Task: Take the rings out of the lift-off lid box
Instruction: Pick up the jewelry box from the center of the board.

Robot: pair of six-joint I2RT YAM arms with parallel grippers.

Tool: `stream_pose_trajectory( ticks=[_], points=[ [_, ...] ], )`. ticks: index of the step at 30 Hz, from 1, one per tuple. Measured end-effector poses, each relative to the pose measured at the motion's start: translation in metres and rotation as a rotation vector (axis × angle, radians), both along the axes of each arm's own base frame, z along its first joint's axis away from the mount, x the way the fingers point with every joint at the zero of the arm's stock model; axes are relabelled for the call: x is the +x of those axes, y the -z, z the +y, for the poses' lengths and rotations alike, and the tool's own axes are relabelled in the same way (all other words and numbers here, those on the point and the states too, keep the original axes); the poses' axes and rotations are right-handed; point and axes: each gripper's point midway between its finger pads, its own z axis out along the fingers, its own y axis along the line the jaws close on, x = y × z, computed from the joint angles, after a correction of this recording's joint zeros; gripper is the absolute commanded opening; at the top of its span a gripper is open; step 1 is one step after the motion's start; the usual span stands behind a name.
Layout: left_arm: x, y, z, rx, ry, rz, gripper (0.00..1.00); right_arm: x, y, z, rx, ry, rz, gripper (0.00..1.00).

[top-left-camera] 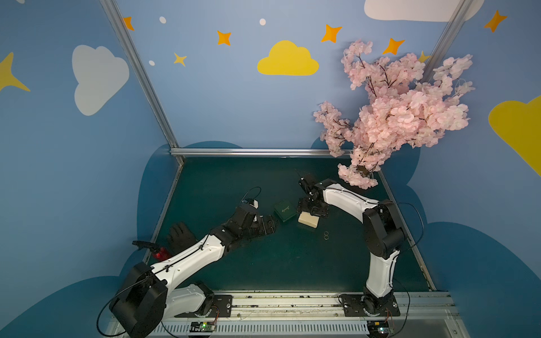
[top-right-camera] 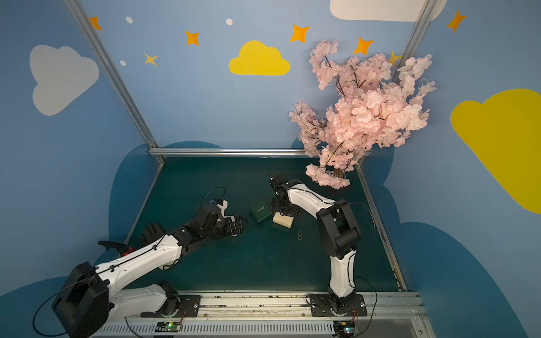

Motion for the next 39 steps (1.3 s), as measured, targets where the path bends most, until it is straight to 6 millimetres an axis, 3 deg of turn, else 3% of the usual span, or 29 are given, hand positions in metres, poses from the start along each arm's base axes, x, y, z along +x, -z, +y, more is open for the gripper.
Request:
stream_pose_trajectory(
  ticks=[19, 39],
  points=[
    [0.001, 0.013, -0.003, 0.016, 0.009, 0.033, 0.99, 0.008, 0.004, 0.005, 0.070, 0.001, -0.004, 0.82],
    [0.001, 0.014, -0.004, 0.017, 0.010, 0.036, 0.99, 0.006, 0.005, 0.011, 0.075, -0.046, -0.007, 0.92]
  ],
)
